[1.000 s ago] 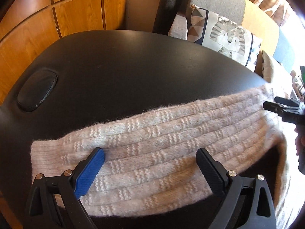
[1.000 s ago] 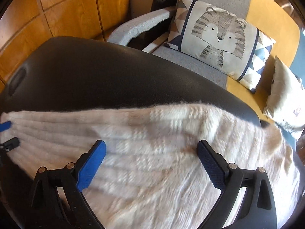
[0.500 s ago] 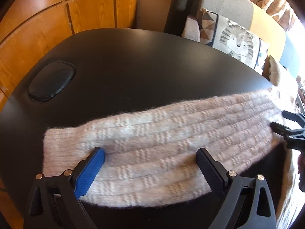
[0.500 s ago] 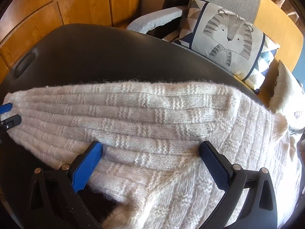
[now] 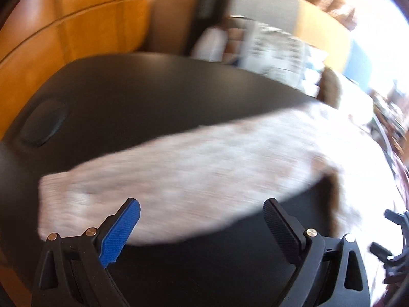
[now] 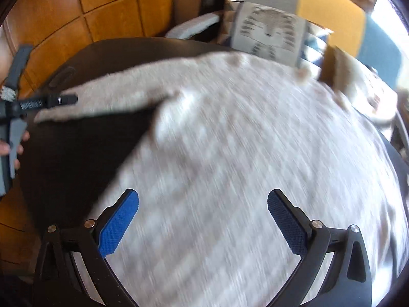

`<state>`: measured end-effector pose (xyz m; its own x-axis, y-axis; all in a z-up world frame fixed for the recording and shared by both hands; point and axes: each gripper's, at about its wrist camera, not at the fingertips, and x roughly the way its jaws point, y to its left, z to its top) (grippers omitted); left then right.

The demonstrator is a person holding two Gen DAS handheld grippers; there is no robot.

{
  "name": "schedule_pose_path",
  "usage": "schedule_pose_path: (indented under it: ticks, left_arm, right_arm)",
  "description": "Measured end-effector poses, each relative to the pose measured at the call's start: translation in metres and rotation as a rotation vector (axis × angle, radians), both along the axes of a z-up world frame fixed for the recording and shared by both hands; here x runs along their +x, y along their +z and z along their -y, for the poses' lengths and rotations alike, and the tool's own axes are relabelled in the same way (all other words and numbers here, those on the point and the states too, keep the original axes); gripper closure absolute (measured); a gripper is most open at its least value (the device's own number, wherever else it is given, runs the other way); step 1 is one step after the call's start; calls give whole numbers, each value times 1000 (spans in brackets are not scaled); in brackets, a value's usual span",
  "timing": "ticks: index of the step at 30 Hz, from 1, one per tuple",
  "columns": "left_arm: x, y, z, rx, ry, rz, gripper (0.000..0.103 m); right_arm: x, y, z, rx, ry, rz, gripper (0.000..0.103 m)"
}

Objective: Fold clothes

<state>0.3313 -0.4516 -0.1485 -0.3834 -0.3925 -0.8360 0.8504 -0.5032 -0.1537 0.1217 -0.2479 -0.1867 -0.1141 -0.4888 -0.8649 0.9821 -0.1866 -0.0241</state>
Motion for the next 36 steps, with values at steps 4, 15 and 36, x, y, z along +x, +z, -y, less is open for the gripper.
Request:
schedule_pose_path:
  ticks: [4, 15, 36]
  left_arm:
    - [-55, 19, -65, 3, -203, -63, 4]
    - [-141, -20, -174, 40, -418, 14, 4]
    - [-188, -12, -175, 17, -498, 86, 4]
  right_arm:
    - [-1, -4, -62, 10, -56, -37, 0]
    - [-13, -30, -141, -9, -73, -15, 0]
    - [-116, -16, -193, -84, -315, 28, 0]
